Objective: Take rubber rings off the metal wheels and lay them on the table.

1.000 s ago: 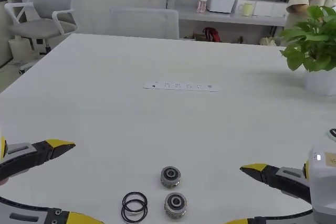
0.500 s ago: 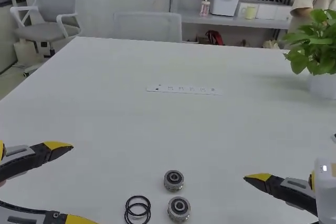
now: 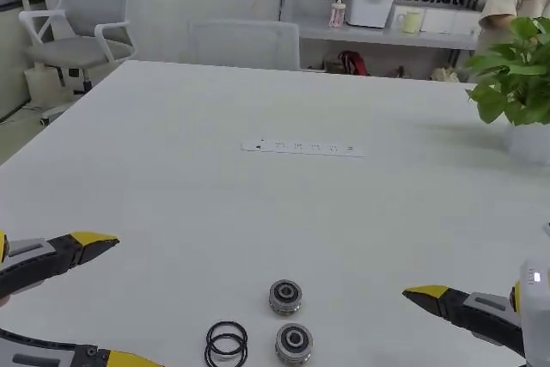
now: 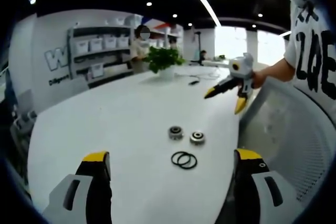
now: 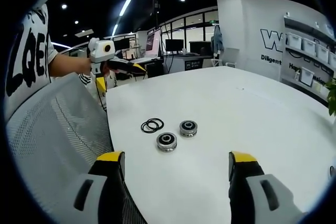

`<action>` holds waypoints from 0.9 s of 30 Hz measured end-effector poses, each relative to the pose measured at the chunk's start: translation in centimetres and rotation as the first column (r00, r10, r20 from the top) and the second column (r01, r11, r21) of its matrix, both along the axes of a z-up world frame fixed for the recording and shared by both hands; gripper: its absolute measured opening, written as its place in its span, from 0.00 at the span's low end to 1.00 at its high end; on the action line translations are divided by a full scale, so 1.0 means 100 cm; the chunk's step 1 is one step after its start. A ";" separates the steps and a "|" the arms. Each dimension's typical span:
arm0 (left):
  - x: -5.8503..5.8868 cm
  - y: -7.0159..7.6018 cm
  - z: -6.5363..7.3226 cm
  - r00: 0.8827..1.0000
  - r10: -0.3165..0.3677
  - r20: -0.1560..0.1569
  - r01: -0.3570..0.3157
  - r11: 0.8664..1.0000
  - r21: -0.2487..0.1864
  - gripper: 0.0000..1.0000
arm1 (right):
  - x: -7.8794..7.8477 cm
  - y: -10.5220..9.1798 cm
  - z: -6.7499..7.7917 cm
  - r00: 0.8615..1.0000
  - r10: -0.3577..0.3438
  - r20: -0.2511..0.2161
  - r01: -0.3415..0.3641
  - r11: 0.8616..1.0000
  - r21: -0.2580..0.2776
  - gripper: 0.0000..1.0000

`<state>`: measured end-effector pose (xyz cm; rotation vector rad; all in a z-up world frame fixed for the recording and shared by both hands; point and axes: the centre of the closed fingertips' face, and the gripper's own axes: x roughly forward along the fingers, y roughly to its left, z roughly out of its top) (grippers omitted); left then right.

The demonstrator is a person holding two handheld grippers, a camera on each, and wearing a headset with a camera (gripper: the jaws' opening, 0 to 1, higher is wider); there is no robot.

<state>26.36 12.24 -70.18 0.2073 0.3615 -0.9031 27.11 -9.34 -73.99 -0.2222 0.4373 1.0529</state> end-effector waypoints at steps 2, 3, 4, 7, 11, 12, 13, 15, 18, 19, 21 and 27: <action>0.000 0.000 0.000 1.000 0.000 0.000 0.000 1.000 0.001 0.99 | 0.000 0.001 0.000 1.000 0.002 -0.001 -0.002 1.000 -0.001 0.78; 0.000 0.001 0.000 1.000 0.000 -0.001 0.000 1.000 0.000 0.99 | 0.000 0.001 0.000 1.000 0.003 -0.001 -0.003 1.000 -0.001 0.78; 0.001 0.001 0.000 1.000 0.000 -0.001 0.000 1.000 0.001 0.99 | 0.000 0.001 0.000 1.000 0.004 0.000 -0.004 1.000 -0.003 0.78; 0.001 0.001 0.000 1.000 0.002 0.000 -0.002 1.000 0.001 0.99 | 0.001 0.000 0.000 1.000 0.007 0.004 -0.007 1.000 -0.010 0.78; 0.002 0.001 -0.001 1.000 0.003 -0.001 -0.003 1.000 -0.001 0.99 | 0.002 0.000 -0.001 1.000 0.004 0.004 -0.004 1.000 -0.009 0.78; 0.002 0.001 -0.001 1.000 0.003 -0.002 -0.003 1.000 0.000 0.99 | 0.002 0.000 0.000 1.000 0.004 0.004 -0.004 1.000 -0.009 0.78; 0.002 0.002 -0.002 1.000 0.003 -0.002 -0.003 1.000 0.001 0.99 | 0.002 0.000 -0.001 1.000 0.005 0.004 -0.005 1.000 -0.010 0.78; 0.002 0.003 -0.002 1.000 0.006 -0.003 -0.006 1.000 0.002 0.99 | 0.003 0.000 -0.002 1.000 0.007 0.007 -0.007 1.000 -0.016 0.78; 0.003 0.003 -0.003 1.000 0.008 -0.006 -0.008 1.000 0.001 0.99 | 0.003 0.000 -0.002 1.000 0.011 0.008 -0.010 1.000 -0.022 0.78; 0.003 0.004 -0.004 1.000 0.009 -0.006 -0.009 1.000 0.003 0.99 | 0.003 -0.001 -0.002 1.000 0.010 0.009 -0.010 1.000 -0.023 0.78; 0.003 0.004 -0.004 1.000 0.008 -0.007 -0.008 1.000 0.003 0.99 | 0.003 -0.001 -0.003 1.000 0.009 0.008 -0.009 1.000 -0.023 0.78; 0.004 0.003 -0.004 1.000 0.004 -0.008 -0.004 1.000 0.005 0.99 | 0.004 -0.003 -0.002 1.000 0.009 0.008 -0.008 1.000 -0.028 0.78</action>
